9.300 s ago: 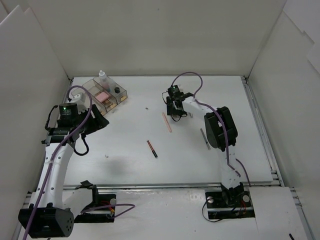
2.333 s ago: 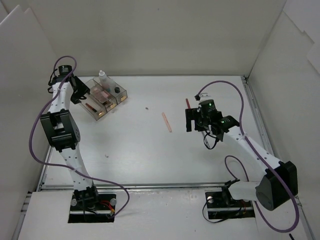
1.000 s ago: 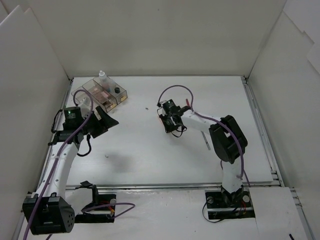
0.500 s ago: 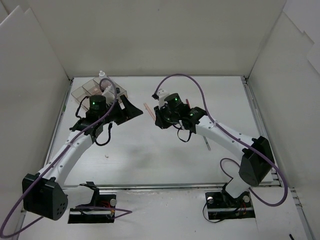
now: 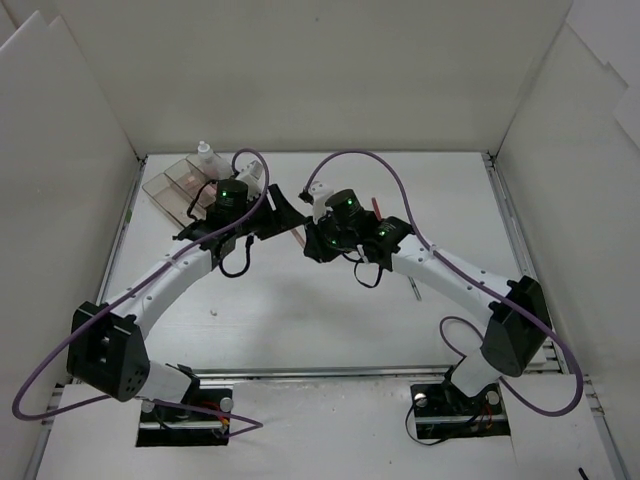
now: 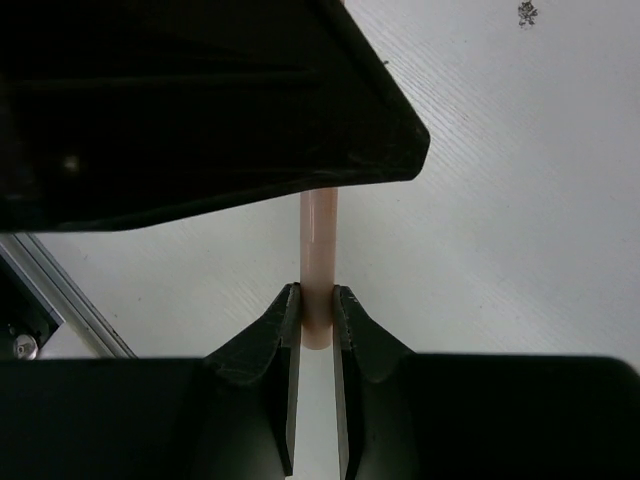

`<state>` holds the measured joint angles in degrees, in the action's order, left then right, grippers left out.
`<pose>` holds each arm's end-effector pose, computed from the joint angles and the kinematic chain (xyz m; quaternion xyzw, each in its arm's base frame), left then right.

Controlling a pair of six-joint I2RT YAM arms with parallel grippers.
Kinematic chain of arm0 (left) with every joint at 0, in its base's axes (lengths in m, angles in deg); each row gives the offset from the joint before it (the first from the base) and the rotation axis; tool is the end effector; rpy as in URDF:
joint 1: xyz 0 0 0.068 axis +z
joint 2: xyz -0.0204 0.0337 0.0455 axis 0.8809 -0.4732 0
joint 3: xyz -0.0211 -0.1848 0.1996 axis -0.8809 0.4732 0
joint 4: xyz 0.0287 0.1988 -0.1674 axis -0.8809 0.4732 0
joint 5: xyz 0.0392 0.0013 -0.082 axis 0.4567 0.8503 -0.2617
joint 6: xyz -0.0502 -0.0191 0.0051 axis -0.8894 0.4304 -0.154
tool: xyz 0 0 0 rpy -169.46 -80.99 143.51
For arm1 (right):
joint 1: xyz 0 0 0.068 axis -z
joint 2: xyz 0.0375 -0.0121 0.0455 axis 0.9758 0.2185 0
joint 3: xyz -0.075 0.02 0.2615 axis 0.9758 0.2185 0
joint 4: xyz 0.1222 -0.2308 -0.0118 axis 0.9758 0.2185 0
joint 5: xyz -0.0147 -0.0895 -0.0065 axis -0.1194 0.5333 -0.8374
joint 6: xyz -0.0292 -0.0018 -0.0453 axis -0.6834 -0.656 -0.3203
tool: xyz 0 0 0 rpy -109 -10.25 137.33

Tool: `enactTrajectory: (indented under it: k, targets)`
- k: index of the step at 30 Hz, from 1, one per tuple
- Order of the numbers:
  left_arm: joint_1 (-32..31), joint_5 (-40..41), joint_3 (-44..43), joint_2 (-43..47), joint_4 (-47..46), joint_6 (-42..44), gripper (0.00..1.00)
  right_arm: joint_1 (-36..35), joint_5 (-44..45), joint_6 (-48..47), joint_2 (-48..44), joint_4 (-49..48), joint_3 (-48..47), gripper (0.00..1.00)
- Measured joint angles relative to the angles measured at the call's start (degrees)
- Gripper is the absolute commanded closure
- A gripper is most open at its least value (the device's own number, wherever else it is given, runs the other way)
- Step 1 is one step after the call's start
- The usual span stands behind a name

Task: Organize the makeup

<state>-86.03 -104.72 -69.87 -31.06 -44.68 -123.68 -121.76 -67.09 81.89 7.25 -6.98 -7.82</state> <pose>0.2912 -0.1473 0.3221 -0.0482 0.8164 -0.4605 0.3451 0.2570 0.2628 0.3213 -0.3133 0.7824 0.3231 0.4304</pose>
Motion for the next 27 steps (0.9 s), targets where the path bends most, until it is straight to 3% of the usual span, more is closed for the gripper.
enactTrajectory:
  k: [3,5,7,9,10,13,14,16,20,27]
  targets:
    - [-0.50,0.48,-0.13,-1.27,0.02,-0.39,0.65,-0.35,-0.07,0.00,-0.63,0.09,-0.20,0.96]
    - [-0.55,0.48,-0.63,-2.14,0.02,-0.85,0.82,-0.35,-0.13,0.02,-0.92,0.20,-0.50,0.93]
    - [-0.79,-0.22,-1.25,-2.75,-0.61,-2.14,0.98,-0.35,-0.15,0.15,-1.05,0.46,-0.61,0.82]
    - [-1.31,-0.46,-2.03,-2.75,-1.25,-2.51,1.00,-0.44,-0.11,0.42,-0.98,0.39,-0.61,0.68]
    - [-1.62,-0.44,-2.25,-2.73,-1.44,-2.45,1.00,-0.46,-0.02,0.55,-1.14,0.50,-0.61,0.50]
    - [-1.55,-0.20,-2.29,-2.73,-1.42,-2.38,1.00,-0.61,0.98,0.87,-1.33,0.44,-0.72,0.21]
    - [-1.14,-0.17,-2.29,-2.73,-1.38,-2.34,1.00,-0.63,1.53,0.96,-1.36,0.46,-0.72,0.17]
    - [0.39,-0.24,-2.29,-2.73,-1.29,-2.25,1.00,-0.61,2.86,1.11,-1.40,0.52,-0.72,0.10]
    - [6.45,-0.98,-2.56,-2.73,0.76,-0.74,1.00,0.02,5.29,1.27,-2.75,0.68,-0.09,0.08]
    - [25.62,-1.05,-10.69,-6.23,8.39,6.03,1.00,5.86,12.50,-0.26,-11.76,3.72,6.73,0.08]
